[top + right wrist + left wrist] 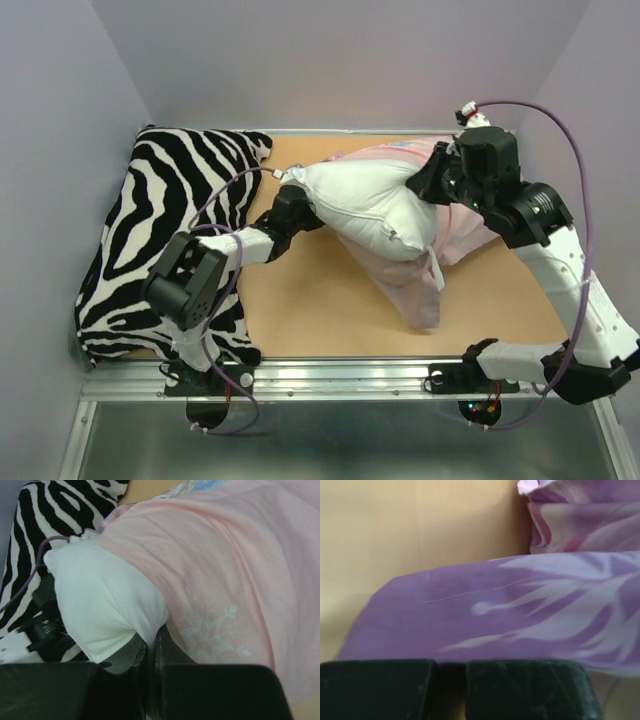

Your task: Remove the pillowcase from the pillow

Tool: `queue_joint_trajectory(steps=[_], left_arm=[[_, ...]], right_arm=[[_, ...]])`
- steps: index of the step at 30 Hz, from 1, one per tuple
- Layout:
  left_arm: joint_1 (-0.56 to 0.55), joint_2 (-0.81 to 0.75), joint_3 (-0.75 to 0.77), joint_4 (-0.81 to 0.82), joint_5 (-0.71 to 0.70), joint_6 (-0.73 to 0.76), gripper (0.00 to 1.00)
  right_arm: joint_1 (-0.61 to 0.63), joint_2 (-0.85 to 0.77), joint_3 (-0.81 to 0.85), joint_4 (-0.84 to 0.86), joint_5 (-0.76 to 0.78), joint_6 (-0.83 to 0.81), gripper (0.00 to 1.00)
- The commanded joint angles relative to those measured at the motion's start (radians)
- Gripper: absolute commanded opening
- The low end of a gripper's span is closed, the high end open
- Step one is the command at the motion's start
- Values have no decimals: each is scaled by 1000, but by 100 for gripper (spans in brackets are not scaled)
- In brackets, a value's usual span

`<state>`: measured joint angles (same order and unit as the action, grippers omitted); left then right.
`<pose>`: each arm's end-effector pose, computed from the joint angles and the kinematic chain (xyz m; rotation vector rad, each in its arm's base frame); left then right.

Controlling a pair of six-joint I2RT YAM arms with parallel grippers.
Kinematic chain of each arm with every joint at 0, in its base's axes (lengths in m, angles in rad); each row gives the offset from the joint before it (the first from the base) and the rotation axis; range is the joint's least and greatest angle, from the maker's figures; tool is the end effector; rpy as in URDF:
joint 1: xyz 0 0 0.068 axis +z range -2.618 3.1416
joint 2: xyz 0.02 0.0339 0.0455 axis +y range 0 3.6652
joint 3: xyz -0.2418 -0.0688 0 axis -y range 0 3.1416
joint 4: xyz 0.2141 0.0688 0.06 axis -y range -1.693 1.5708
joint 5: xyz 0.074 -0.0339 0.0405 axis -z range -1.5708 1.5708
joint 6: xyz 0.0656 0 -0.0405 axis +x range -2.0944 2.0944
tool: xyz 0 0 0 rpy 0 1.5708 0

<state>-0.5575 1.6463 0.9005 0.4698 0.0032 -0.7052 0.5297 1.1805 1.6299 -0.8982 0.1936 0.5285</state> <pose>0.3143 -0.1962 0.2154 -0.1409 1.9357 -0.8687 0.1958 0.1000 0.4241 0.1232 2.0396 0.4759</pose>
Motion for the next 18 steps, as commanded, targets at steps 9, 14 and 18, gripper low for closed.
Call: queue_joint_trajectory(steps=[9,14,18], left_arm=[[-10,40,37,188,117,-40,55],[-24,-169,-37,-63,-130,-108,72],[-33,-326,-84,-232,-290,-207,74]], right_arm=[[-5,54,28,364,-25,77,1],[-5,80,12,377,21,68,0],[-5,103,-19,409,23,64,1]])
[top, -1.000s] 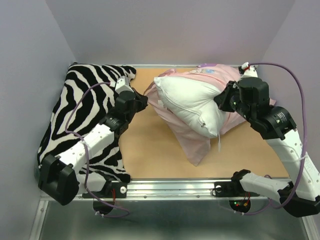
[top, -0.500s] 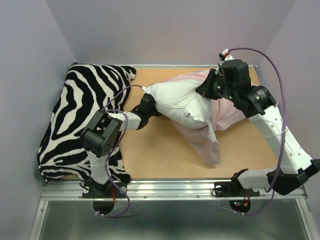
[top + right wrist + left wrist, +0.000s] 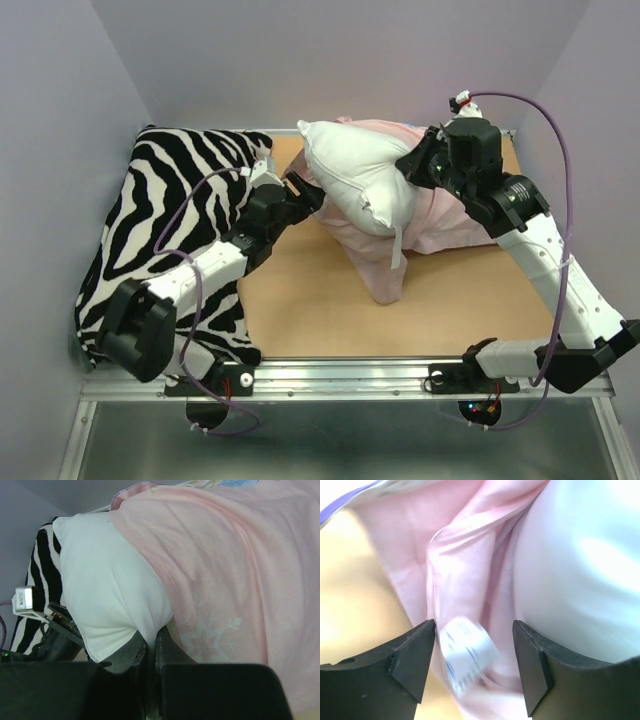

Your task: Remove the pillowcase from the pillow

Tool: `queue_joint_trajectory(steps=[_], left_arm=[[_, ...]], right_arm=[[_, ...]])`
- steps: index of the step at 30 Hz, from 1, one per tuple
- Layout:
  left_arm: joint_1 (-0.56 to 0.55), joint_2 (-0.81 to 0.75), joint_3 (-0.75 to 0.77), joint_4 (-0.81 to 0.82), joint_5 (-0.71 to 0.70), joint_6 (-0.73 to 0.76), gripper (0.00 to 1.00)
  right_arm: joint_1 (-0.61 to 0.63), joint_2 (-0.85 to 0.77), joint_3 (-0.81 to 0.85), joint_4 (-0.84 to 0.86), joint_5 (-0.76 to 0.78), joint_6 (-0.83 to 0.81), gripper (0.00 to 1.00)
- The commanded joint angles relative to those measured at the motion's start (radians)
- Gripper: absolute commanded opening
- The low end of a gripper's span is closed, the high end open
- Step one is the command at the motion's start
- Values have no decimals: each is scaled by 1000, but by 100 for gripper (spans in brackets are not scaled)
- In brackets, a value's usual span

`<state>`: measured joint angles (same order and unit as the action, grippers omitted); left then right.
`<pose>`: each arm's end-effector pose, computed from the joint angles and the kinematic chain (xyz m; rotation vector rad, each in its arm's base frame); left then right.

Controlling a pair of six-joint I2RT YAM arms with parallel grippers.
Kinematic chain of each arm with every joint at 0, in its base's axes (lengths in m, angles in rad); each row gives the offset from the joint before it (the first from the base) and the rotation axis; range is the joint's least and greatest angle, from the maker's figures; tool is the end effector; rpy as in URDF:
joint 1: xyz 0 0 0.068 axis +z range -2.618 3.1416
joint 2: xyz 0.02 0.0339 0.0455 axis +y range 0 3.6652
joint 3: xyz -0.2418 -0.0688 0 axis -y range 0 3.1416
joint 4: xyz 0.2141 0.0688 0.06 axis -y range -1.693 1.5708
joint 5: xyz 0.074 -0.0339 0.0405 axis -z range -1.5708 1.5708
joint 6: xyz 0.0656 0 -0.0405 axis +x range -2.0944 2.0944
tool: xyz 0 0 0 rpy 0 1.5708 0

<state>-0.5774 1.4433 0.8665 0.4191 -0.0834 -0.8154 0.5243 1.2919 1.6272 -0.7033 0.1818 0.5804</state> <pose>0.2871 -0.1805 0.2650 -0.2810 1.8030 -0.9401 0.2354 0.1224 0.4232 0.1784 1.9654 0.5563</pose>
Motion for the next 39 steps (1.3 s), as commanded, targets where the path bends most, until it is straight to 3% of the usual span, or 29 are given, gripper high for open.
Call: queue_joint_trajectory(steps=[1,9,13,14,19,25,35,39], left_arm=[[-13,-154,-63,-200,-229,-109,76],[-70,-443,-133,-275,-282,-96,80],[-153,-495,-103,-321,-270,-131,90],[-166,-498,-107,-332,-271,-154,99],[-207,-569,-214,-171,-260,-266,99],[-208,-529,-268,-17,-236,-301,99],[-133,-262,-170,84,-93,-286,99],[-92,-225,-175,220,-78,-265,99]], right_arm=[[0,-3,-29,229,31,13,1],[0,53,-110,340,-76,16,1],[0,83,-168,421,-140,29,0],[2,90,-179,438,-157,36,1],[54,122,-250,539,-194,76,1],[98,136,-277,584,-185,91,1],[109,92,-308,650,-220,78,1],[117,104,-291,654,-266,82,0]])
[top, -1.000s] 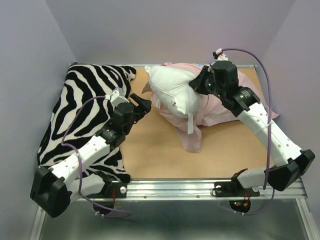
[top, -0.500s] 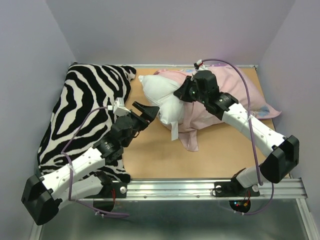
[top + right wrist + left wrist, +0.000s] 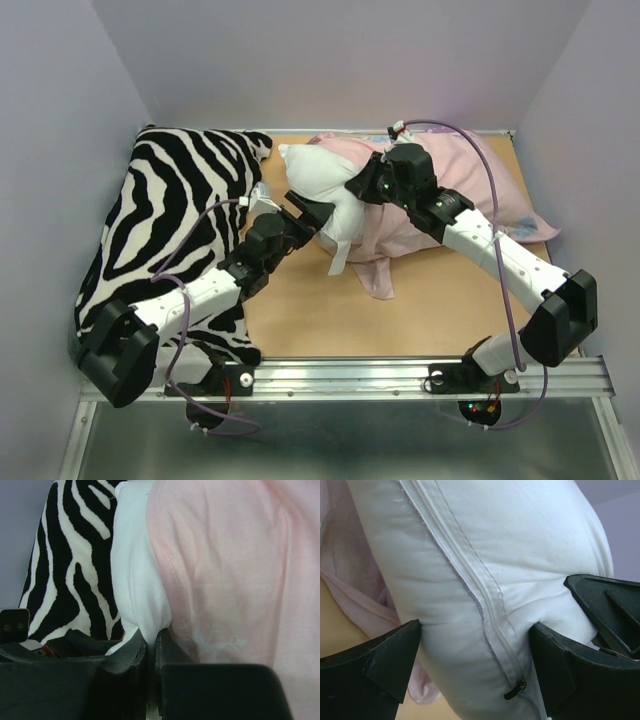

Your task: Remove the pillowcase from the pillow

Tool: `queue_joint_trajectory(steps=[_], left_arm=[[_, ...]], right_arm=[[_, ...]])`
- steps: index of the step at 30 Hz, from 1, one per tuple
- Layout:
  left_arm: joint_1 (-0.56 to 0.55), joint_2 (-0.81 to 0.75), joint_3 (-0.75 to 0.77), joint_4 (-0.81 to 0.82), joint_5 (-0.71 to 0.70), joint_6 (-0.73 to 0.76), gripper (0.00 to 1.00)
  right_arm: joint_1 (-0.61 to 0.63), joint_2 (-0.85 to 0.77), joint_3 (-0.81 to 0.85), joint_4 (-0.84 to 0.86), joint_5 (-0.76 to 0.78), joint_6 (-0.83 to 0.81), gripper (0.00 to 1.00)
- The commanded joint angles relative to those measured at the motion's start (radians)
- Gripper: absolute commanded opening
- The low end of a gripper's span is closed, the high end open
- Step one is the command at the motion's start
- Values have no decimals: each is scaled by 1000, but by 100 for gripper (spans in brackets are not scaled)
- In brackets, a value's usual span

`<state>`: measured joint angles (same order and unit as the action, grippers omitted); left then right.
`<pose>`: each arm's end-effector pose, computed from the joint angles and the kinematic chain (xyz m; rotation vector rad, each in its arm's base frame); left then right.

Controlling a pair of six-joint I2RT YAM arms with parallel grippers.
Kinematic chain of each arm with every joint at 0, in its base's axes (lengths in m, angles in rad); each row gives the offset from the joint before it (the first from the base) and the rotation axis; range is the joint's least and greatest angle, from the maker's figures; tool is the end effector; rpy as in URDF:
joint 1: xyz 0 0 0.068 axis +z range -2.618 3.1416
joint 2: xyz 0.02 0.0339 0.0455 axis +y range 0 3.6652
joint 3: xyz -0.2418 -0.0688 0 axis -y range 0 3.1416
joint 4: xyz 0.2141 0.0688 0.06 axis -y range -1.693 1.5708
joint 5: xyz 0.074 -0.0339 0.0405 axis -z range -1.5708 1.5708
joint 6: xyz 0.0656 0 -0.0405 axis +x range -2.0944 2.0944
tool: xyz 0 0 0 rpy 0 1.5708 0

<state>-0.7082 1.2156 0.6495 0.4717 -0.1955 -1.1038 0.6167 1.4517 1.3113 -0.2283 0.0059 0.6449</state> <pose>0.2259 -0.1767 0.2630 -0.5123 1.7372 -1.1826 0.2791 0.1974 0.3327 0.0328 2.0315 0.8168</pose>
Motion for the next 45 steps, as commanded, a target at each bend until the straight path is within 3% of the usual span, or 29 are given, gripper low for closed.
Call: queue_joint_trajectory(steps=[1,5,10,15,23,27,32,43,45], left_arm=[[53,16,44,197,54,27,99],[85,10,38,312,131,53,99],[93,70,64,335,171,70,99],[92,111,71,527,234,107,99],[87,18,-71,676,147,128,99],[99,58,-60,691,169,119,99],[102,108,-102,898,186,85,99],[139,202,24,771,188,90,99],[148,220,74,697,191,107,90]], right_arm=[[31,-53,23,181,-92,16,0],[35,-54,-10,184,-81,9,1],[38,-42,-24,198,-138,18,0],[75,-21,-21,202,-165,1,0],[77,9,-60,205,-175,-1,1],[112,29,-31,204,-210,-28,1],[126,39,-50,204,-192,-27,0],[146,45,-57,213,-333,-53,1],[146,41,-55,211,-340,-54,1]])
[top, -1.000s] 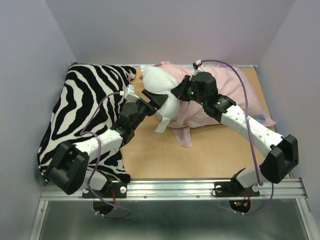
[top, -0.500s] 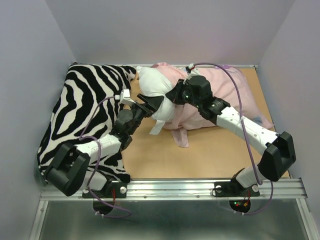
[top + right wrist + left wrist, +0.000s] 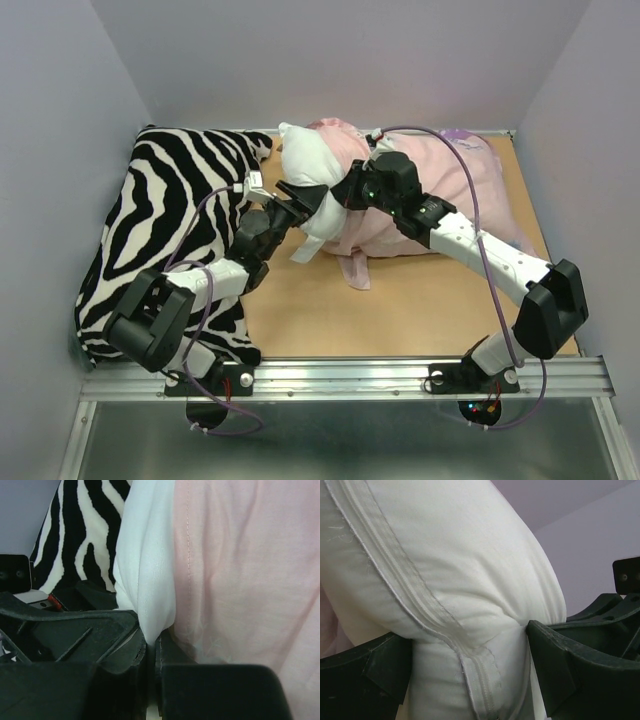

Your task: Remove the pillowcase from the pillow

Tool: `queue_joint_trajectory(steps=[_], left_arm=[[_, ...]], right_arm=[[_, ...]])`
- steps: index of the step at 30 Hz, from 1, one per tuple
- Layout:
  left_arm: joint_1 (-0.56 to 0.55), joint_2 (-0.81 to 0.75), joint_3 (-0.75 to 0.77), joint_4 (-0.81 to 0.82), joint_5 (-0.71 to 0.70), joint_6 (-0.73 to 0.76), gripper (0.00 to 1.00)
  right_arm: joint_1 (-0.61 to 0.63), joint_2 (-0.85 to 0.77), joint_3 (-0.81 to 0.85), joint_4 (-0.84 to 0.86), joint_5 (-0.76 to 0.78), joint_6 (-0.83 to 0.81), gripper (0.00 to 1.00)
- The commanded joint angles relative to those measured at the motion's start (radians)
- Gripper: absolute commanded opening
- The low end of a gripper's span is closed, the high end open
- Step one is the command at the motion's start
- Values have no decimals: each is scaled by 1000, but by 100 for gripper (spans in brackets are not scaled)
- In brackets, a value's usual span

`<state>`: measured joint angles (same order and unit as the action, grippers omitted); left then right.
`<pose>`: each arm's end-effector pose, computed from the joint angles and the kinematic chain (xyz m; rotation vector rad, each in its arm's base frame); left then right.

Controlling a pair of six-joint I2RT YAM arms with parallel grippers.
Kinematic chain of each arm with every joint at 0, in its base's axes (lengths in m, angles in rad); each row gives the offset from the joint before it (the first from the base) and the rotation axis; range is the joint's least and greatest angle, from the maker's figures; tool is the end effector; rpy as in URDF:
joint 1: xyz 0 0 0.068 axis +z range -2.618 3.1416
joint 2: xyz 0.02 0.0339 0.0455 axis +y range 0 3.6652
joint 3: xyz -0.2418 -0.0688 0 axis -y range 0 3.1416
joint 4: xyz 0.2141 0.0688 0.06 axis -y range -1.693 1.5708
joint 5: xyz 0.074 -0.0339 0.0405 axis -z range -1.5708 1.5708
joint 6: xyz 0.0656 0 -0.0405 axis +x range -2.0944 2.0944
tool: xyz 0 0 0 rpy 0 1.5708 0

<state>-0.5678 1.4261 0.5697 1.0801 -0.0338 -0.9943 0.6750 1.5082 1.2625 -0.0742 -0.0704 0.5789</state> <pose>0.2599 -0.1631 0.2613 -0.3412 1.4287 -1.2779 0.2778 0.2283 0.3171 -0.1466 1.9922 0.9030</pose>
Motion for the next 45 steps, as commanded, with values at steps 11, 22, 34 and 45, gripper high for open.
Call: queue_joint_trajectory(steps=[11,22,34,45], left_arm=[[26,-45,225,-312,-49,-4,0],[28,-107,256,-476,-106,36,0],[36,-118,306,-582,-113,65,0],[42,-139,346,-626,-83,103,0]], right_arm=[[86,-65,109,-157,114,-88,69],[57,-201,49,-328,436,-77,81],[-209,-284,-81,-340,397,-79,87],[-310,-148,-46,-332,362,-56,65]])
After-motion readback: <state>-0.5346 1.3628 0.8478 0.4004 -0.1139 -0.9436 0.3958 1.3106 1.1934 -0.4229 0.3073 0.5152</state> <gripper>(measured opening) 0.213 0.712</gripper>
